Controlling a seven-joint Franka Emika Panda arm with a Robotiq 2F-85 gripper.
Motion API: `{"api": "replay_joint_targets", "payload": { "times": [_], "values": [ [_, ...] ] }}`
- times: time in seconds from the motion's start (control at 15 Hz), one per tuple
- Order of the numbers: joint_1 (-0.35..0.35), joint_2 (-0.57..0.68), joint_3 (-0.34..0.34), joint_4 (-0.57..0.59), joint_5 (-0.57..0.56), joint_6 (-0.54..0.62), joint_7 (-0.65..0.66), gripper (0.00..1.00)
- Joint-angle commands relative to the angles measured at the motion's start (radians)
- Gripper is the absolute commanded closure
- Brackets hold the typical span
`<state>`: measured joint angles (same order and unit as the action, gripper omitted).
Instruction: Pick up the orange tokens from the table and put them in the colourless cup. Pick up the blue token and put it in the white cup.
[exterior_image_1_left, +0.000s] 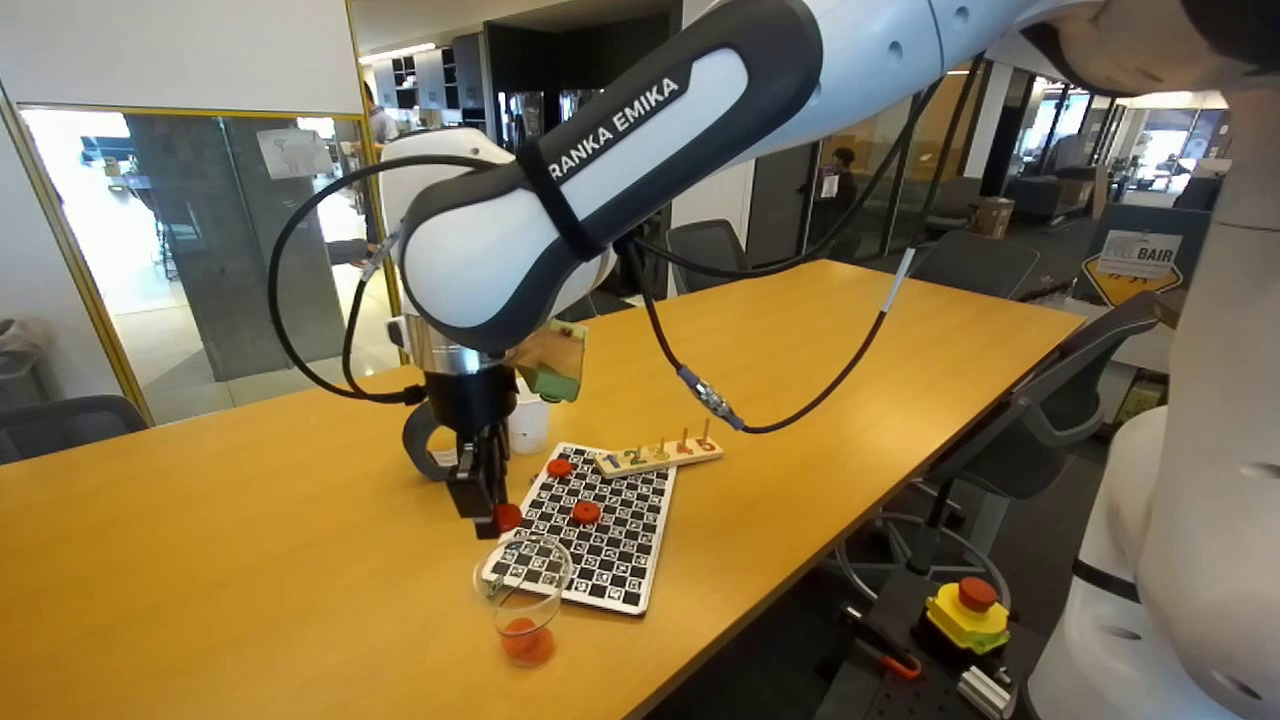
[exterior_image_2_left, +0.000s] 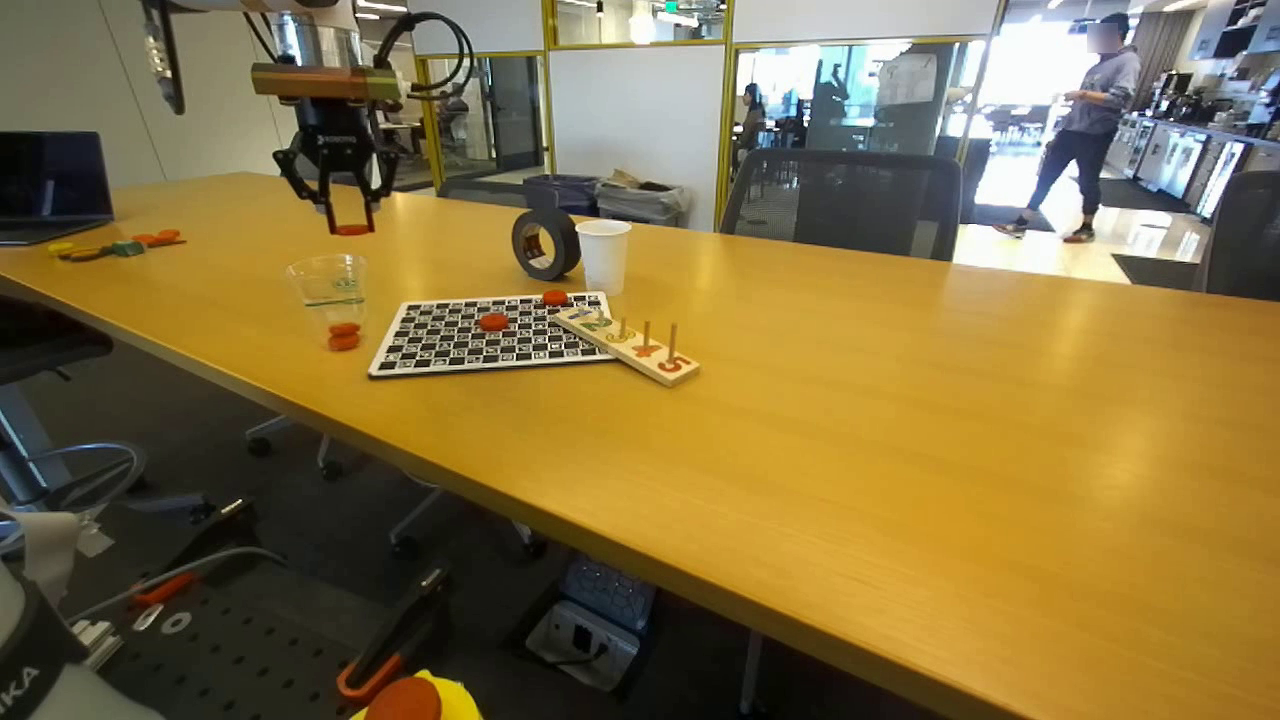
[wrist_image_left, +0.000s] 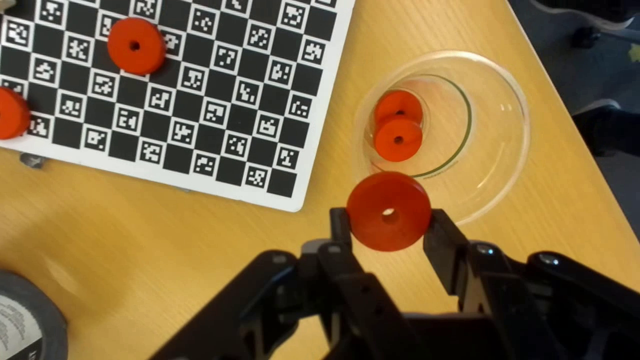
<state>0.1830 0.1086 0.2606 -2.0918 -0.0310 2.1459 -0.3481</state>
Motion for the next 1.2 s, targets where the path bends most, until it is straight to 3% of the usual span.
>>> {"api": "replay_joint_targets", "payload": {
  "times": [0.0, 0.73, 0.8, 0.87, 0.93, 1.13],
  "values": [
    [0.003, -0.047, -0.004, -0.05, 0.073, 0.009, -0.057, 0.78],
    [-0.002, -0.042, -0.007, -0.09, 0.199, 0.017, -0.171, 0.78],
    [-0.002, -0.043, -0.009, -0.093, 0.202, 0.02, -0.166, 0.67],
    [0.0, -0.045, -0.013, -0.098, 0.183, 0.033, -0.137, 0.33],
    [0.0, -0.046, -0.016, -0.099, 0.175, 0.04, -0.126, 0.31],
    [-0.006, -0.049, -0.037, -0.102, 0.142, 0.078, -0.065, 0.1]
  ]
}}
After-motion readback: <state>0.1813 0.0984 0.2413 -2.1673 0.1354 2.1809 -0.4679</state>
